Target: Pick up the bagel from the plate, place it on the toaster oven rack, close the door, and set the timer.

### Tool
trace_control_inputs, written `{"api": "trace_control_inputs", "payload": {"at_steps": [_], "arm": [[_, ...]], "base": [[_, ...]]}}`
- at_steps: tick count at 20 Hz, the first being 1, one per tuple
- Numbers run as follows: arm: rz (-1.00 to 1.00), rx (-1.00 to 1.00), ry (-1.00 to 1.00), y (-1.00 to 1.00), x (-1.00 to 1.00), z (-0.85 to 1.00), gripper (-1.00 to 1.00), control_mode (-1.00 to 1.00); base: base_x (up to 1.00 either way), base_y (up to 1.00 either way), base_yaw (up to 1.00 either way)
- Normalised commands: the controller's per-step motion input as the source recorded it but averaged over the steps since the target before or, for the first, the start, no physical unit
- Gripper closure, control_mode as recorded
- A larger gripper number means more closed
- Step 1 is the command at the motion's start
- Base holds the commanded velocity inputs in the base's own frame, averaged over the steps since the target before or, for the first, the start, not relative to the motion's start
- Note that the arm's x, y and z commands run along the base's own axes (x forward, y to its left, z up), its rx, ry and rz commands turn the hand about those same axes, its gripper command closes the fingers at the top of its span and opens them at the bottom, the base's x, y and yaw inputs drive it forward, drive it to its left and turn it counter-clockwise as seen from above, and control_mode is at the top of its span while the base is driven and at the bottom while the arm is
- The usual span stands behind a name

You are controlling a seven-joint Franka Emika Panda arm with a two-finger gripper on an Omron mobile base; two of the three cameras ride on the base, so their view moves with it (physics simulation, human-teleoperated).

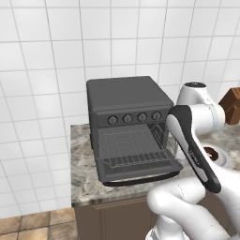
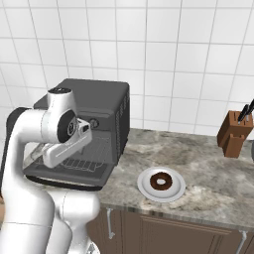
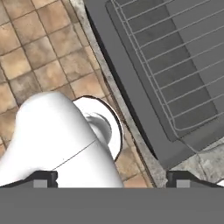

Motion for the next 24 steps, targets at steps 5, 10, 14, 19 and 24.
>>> {"api": "trace_control_inputs", "payload": {"at_steps": [5, 10, 14, 19, 24], "arm": [[-0.69, 0.00, 0.01, -0.83, 0.00, -0.15, -1.00, -1.00], [-0.65, 0.00, 0.07, -0.73, 0.07, -0.19, -1.00, -1.00], [-0.54, 0.00, 0.04, -0.61, 0.14, -0.31, -1.00, -1.00], [-0.41, 0.00, 0.00, -0.46, 0.28, -0.29, -1.00, -1.00], [-0.28, 0.00, 0.04, -0.34, 0.46, -0.23, -1.00, -1.00]], "base": [[0.00, 0.00, 0.00], [0.00, 0.00, 0.00], [0.00, 0.00, 0.00], [0.00, 0.00, 0.00], [0.00, 0.00, 0.00]]}}
